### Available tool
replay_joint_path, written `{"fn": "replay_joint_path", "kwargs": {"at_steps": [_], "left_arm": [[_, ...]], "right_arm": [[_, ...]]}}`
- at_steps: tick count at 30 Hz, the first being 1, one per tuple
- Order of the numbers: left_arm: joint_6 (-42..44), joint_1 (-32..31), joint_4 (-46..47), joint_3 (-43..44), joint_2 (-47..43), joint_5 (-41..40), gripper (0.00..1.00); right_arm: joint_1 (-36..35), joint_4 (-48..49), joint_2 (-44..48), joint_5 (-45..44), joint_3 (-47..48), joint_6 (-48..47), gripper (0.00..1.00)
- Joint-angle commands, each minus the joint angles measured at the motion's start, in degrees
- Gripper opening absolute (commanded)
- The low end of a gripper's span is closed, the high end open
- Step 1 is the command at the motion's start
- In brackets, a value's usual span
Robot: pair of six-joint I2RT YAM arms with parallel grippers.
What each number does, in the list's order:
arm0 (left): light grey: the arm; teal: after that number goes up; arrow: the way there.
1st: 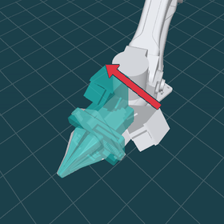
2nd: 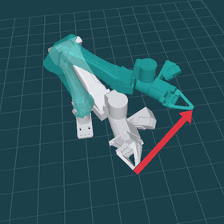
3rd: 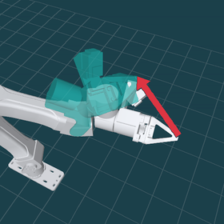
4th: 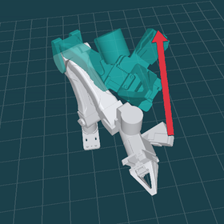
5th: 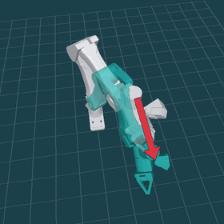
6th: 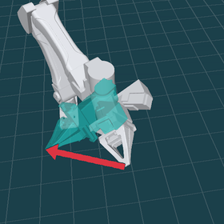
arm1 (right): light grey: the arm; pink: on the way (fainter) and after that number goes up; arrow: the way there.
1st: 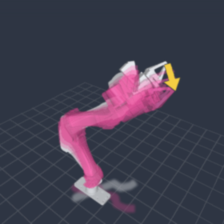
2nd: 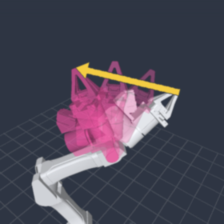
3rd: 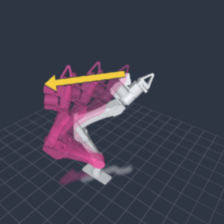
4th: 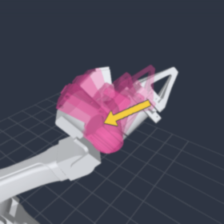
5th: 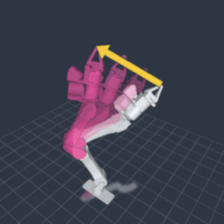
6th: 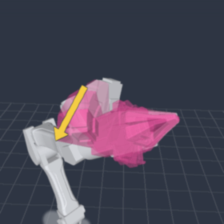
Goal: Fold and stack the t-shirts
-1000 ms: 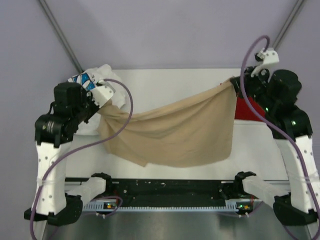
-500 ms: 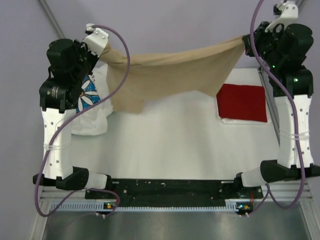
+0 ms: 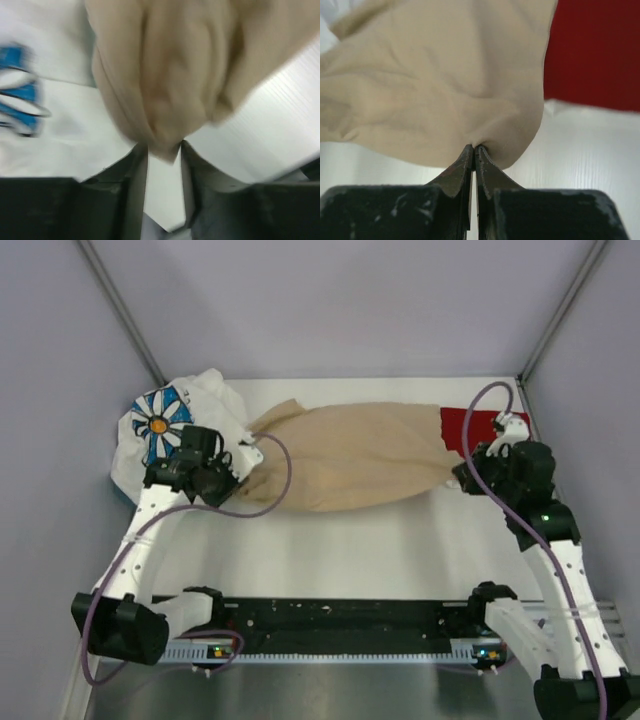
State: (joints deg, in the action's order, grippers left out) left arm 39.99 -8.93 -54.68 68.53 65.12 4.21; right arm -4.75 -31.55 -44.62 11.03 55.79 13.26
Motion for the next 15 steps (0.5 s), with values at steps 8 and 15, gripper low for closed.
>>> {"fn": "replay_joint_path", "kwargs": {"at_steps": [8, 15], "left_arm": [[12.0, -3.4, -20.3, -11.7, -0.9, 6.5, 0.68], [6.5, -29.3, -18.1, -14.1, -4.9, 15.6, 0.47]], "right_arm": [[-0.4, 0.8, -1.6, 1.1, -14.0, 3.7, 0.00], [-0.3, 1.1, -2.8, -0.2, -14.0, 3.6, 0.00]]}}
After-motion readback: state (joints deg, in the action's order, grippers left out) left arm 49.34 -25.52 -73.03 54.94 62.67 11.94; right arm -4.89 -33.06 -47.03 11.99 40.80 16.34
